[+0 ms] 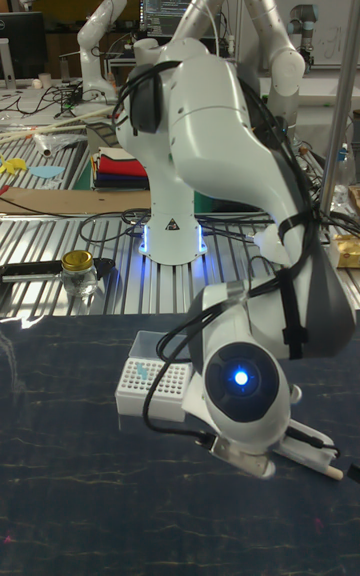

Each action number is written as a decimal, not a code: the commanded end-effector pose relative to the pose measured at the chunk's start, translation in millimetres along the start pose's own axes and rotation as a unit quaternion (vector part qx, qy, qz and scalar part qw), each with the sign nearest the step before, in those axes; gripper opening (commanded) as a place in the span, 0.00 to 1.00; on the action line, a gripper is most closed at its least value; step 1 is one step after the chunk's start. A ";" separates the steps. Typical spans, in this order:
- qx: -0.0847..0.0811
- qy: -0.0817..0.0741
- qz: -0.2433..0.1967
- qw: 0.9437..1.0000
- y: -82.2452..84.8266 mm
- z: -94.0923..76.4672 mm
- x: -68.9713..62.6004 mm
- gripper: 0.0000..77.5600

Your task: Insert a medium pipette tip into the holder for medium pipette tips

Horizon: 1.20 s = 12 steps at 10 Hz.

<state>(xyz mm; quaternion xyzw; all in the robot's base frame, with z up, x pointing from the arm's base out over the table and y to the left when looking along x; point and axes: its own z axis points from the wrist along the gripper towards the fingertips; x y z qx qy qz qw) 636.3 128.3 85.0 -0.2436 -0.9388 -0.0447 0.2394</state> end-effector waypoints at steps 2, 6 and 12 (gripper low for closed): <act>0.016 -0.023 -0.018 0.999 -4.6 -22.9 5.9 0.02; 0.025 -0.052 -0.044 0.997 -16.1 -31.8 8.7 0.02; 0.042 -0.087 -0.082 0.992 -24.9 -44.8 9.9 0.02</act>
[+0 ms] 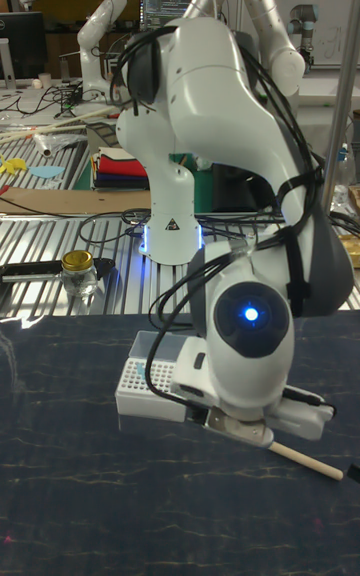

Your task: Insert a medium pipette tip into the holder for medium pipette tips

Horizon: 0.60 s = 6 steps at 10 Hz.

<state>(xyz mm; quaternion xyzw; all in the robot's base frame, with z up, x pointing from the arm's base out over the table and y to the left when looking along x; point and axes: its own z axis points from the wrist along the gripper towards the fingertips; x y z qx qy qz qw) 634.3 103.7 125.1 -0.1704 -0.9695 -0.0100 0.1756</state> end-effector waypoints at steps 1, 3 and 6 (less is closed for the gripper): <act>0.009 -0.020 -0.020 1.000 -2.6 -7.5 -1.3 0.02; 0.021 -0.035 -0.038 0.998 -5.0 -12.9 -3.6 0.02; 0.036 -0.059 -0.070 0.995 -7.9 -19.7 -8.4 0.02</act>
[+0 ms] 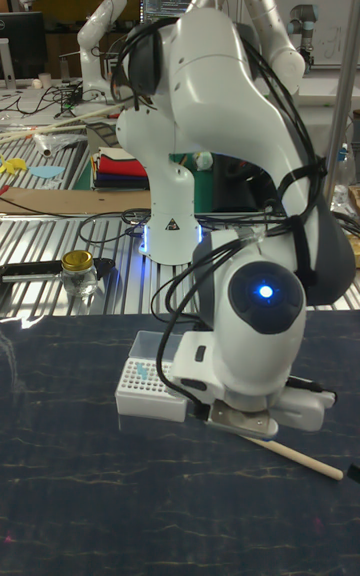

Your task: Insert a medium pipette tip into the holder for medium pipette tips

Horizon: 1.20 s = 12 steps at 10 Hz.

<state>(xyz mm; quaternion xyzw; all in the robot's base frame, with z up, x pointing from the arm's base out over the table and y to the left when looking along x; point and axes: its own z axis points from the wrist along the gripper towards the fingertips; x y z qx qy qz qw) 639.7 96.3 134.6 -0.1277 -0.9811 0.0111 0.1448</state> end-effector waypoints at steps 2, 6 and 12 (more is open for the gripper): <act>0.028 -0.034 -0.055 0.998 -6.6 -13.5 -9.9 0.02; 0.029 -0.051 -0.098 0.993 -11.7 -21.2 -16.8 0.02; 0.010 -0.098 -0.070 0.993 -11.7 -21.2 -16.8 0.02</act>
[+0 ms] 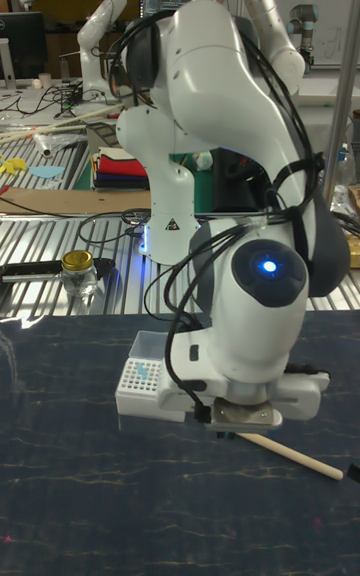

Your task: Insert a medium pipette tip into the holder for medium pipette tips

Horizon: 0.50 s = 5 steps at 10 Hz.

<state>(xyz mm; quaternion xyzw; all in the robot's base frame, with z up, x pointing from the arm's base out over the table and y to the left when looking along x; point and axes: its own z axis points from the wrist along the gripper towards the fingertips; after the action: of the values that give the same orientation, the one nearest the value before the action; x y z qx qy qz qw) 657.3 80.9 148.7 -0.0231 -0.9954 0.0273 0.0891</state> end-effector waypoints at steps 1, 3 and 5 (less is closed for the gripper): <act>-0.007 -0.045 0.037 0.998 -0.5 -2.3 -0.7 0.02; -0.004 -0.045 0.036 0.998 -0.5 -2.3 -0.7 0.02; 0.000 -0.039 0.022 0.999 -2.9 -5.6 1.9 0.02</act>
<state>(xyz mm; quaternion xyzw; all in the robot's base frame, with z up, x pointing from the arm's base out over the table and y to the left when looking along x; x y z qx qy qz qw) 657.2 80.3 149.8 -0.0523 -0.9971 0.0282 0.0483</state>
